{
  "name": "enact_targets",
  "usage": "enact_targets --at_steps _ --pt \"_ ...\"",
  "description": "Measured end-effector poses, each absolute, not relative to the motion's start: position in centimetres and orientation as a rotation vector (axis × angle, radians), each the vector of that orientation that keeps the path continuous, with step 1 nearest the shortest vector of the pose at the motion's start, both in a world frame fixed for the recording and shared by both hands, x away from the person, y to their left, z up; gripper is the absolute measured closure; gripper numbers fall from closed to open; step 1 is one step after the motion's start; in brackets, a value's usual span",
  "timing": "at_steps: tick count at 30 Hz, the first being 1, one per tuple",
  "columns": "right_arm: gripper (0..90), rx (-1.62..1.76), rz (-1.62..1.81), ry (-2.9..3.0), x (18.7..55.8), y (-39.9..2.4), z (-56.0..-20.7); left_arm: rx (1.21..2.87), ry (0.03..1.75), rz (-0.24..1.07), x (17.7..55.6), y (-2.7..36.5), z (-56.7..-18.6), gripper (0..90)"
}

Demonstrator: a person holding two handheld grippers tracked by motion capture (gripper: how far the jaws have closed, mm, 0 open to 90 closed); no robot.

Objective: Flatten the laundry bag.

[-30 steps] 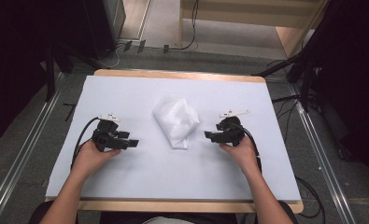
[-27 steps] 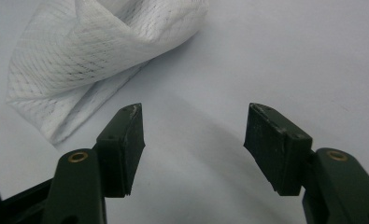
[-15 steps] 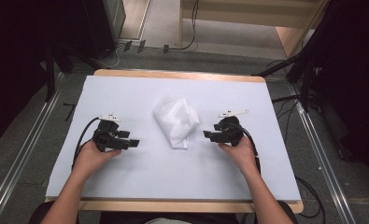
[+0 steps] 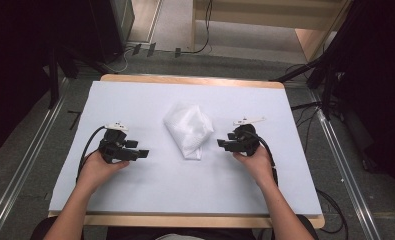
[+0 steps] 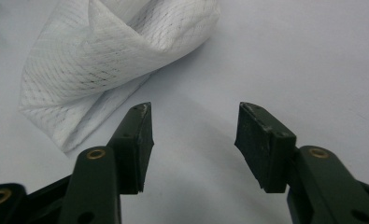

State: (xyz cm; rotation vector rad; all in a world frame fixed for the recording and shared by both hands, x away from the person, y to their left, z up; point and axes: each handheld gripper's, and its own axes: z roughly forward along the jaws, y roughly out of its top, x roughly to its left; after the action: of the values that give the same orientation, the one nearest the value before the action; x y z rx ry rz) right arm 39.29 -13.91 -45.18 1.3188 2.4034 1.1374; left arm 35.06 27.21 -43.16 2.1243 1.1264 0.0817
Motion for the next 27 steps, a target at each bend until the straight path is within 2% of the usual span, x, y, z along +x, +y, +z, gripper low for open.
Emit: enact_targets --at_steps 7,10,13,15,16,17,18,19,21,27 --pt "58.3 1.317 1.149 2.413 39.4 -13.9 -44.7 2.111 1.12 0.085 35.0 27.4 -43.0 33.1" --pt "65.6 1.334 1.177 2.397 39.8 -13.8 -44.6 2.105 1.119 0.095 35.0 27.4 -42.9 33.2" --pt "66.2 1.361 1.189 2.407 40.2 -13.7 -44.7 2.106 1.117 0.098 35.0 27.4 -42.9 33.2" --pt "72.5 1.357 1.162 2.41 40.5 -13.5 -44.8 2.107 1.115 0.099 35.0 27.4 -42.9 33.2" --pt "72.5 1.357 1.162 2.41 40.5 -13.5 -44.8 2.108 1.115 0.101 35.0 27.4 -42.9 33.2" --pt "75.5 1.355 1.148 2.408 40.6 -13.3 -44.8 2.109 1.114 0.102 35.0 27.4 -42.9 33.2" --pt "82.5 1.344 1.158 2.419 40.8 -13.0 -44.9 2.11 1.115 0.103 35.0 27.4 -42.9 33.3" --pt "82.5 1.344 1.158 2.419 40.8 -13.0 -44.9 2.11 1.115 0.103 35.0 27.4 -42.9 33.3" --pt "89.1 1.334 1.157 2.433 41.0 -12.7 -44.9 2.106 1.115 0.108 34.9 27.4 -42.9 33.3" --pt "90.0 1.366 1.168 2.454 42.3 -11.7 -46.1 2.103 1.118 0.112 34.9 27.6 -42.8 33.4"
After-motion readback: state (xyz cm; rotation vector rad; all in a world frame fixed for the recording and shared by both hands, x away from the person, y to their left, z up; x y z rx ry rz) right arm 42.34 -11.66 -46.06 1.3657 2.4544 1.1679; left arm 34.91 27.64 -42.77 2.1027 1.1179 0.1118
